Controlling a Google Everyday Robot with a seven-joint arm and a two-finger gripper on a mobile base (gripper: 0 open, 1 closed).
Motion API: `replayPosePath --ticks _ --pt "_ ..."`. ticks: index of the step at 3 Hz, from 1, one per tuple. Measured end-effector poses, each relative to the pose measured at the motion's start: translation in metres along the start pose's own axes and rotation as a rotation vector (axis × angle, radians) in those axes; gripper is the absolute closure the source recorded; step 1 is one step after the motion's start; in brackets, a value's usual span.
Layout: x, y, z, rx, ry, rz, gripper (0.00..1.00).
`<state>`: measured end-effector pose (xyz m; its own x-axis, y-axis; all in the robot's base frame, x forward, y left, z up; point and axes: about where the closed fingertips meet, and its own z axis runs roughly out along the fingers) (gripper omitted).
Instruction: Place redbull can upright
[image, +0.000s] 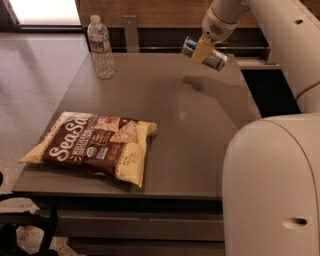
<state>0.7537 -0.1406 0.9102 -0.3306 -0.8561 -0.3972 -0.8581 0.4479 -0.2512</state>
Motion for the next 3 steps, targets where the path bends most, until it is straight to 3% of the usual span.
replayPosePath --ticks 1,3 --pt "0.003 -0.001 -0.022 -0.002 -0.115 -0.013 1.0" --pt "0.014 0.014 -0.069 -0.006 -0.28 -0.009 1.0"
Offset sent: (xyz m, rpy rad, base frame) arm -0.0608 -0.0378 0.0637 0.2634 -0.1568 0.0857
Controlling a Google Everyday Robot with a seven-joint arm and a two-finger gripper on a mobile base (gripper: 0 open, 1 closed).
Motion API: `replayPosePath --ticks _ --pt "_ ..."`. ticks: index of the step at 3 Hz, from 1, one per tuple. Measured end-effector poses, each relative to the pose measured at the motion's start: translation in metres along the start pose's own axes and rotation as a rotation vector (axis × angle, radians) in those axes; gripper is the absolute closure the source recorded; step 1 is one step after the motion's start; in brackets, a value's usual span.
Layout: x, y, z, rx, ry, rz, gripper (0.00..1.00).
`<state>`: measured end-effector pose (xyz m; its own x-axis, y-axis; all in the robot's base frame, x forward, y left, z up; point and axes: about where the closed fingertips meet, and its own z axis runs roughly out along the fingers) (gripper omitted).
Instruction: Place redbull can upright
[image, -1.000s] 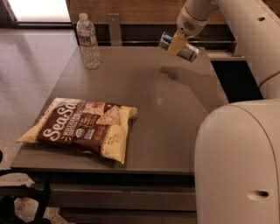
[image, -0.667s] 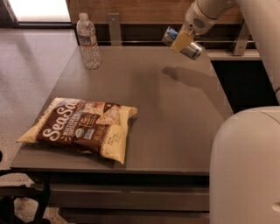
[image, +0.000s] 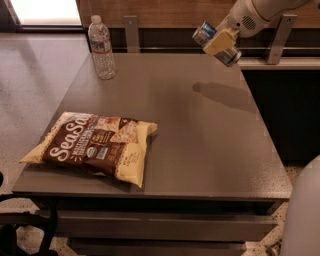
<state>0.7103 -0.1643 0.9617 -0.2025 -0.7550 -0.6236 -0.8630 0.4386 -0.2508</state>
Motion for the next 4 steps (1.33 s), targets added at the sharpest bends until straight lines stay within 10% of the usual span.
replayPosePath --ticks 4 --pt "-0.028 0.021 0.016 -0.142 -0.513 0.008 1.0"
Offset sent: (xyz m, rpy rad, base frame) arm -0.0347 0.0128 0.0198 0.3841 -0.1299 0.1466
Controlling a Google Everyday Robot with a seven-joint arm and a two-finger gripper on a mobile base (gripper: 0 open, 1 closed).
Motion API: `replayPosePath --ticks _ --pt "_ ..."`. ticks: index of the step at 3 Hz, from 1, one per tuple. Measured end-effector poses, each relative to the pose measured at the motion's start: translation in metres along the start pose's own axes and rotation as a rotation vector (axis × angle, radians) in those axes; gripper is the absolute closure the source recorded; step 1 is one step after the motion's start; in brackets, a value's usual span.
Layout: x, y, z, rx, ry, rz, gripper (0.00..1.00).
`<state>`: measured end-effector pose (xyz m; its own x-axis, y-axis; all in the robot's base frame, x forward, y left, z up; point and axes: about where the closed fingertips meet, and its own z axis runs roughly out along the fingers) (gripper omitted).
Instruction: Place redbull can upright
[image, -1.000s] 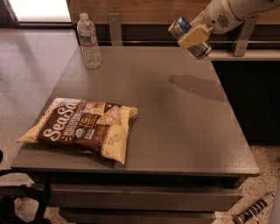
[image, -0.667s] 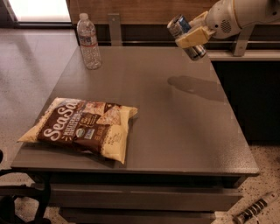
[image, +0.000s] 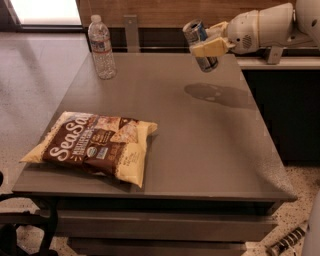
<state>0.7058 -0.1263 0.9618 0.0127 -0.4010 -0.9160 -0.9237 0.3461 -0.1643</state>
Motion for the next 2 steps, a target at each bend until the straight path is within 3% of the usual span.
replayPosePath --ticks 2 --pt "0.006 -0.008 0.026 -0.035 -0.094 -0.002 1.0"
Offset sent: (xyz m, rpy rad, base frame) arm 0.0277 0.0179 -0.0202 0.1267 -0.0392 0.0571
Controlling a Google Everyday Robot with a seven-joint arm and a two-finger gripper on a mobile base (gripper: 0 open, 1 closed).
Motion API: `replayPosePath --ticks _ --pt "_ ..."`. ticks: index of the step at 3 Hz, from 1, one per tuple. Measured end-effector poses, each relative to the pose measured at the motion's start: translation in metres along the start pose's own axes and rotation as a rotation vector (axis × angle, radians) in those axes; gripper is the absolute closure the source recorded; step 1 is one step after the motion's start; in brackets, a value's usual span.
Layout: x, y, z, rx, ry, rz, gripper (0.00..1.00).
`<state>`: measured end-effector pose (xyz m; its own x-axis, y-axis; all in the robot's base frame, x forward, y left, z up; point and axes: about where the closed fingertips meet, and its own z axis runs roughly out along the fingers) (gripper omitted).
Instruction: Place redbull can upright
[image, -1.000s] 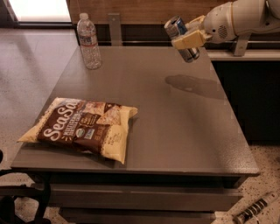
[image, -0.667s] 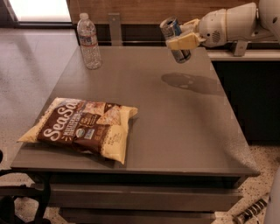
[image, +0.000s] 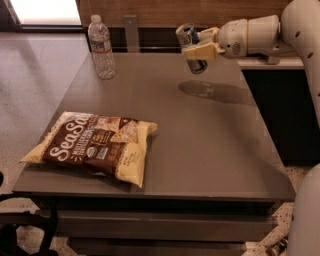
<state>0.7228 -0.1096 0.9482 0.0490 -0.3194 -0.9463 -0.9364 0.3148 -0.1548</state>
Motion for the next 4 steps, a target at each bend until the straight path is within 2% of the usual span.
replayPosePath --ticks 4 --pt "0.023 -0.006 0.034 0.003 -0.086 0.054 1.0"
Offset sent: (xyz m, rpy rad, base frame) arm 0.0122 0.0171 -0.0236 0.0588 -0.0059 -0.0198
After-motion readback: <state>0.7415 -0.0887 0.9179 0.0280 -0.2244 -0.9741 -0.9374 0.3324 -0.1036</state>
